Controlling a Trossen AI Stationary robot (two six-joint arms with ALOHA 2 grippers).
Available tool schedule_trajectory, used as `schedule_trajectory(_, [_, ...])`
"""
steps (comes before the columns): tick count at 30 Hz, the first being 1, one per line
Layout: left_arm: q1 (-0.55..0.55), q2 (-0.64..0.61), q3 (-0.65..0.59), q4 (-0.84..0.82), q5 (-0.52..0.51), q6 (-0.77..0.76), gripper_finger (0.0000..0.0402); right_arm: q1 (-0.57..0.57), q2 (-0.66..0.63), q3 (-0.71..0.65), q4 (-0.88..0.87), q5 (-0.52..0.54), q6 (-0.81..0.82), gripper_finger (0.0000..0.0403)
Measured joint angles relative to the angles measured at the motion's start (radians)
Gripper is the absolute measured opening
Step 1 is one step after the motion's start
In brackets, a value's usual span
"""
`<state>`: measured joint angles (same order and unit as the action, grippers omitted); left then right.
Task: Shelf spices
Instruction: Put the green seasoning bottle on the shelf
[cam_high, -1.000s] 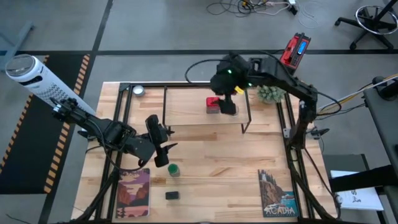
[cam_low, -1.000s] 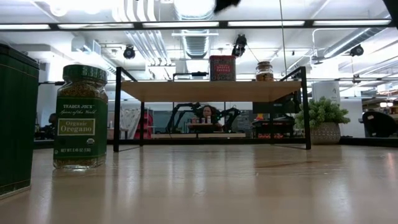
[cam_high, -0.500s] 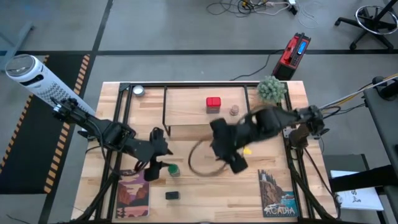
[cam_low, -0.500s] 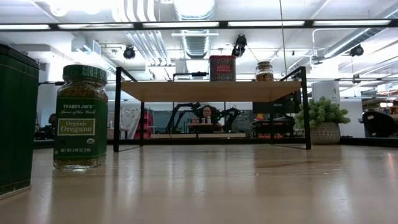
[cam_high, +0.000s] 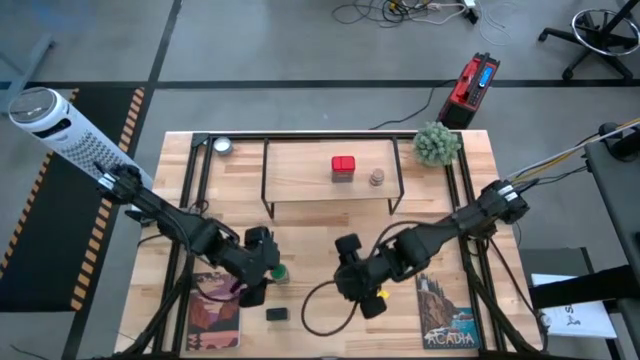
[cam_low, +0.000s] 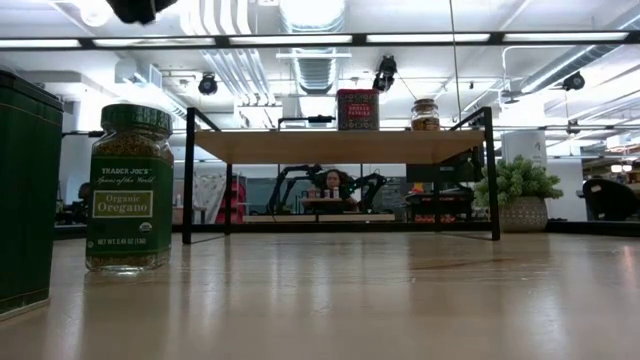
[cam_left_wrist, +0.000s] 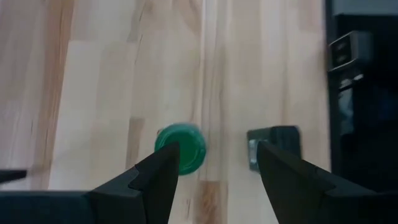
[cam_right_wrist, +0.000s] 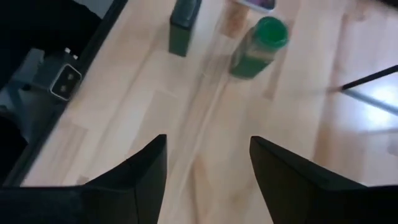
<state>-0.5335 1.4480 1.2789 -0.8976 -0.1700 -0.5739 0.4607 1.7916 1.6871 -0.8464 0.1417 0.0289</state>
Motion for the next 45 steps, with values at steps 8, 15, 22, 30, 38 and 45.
schedule_trajectory(8, [0.006,0.082,0.0,-0.072,-0.005,-0.029,0.0212,0.03,0.0,-0.16,0.177,0.017,0.065,0.0204])
schedule_trajectory(15, [0.008,0.114,0.0,-0.072,-0.037,-0.026,0.0239,0.032,0.0,-0.226,0.254,0.019,0.085,0.0208])
schedule_trajectory(22, [0.021,0.113,0.0,-0.066,-0.056,-0.062,0.0277,0.032,0.0,-0.233,0.27,0.019,0.094,0.0202])
schedule_trajectory(30, [0.025,0.113,-0.007,-0.013,-0.057,-0.067,0.0286,0.032,0.0,-0.233,0.306,0.02,0.083,0.0201])
schedule_trajectory(38, [0.025,0.12,-0.048,0.016,-0.056,-0.083,0.0275,0.033,0.0,-0.235,0.306,0.022,0.091,0.0201])
schedule_trajectory(45, [0.025,0.12,-0.064,0.037,-0.056,-0.094,0.0277,0.044,0.0,-0.235,0.306,0.043,0.094,0.0201])
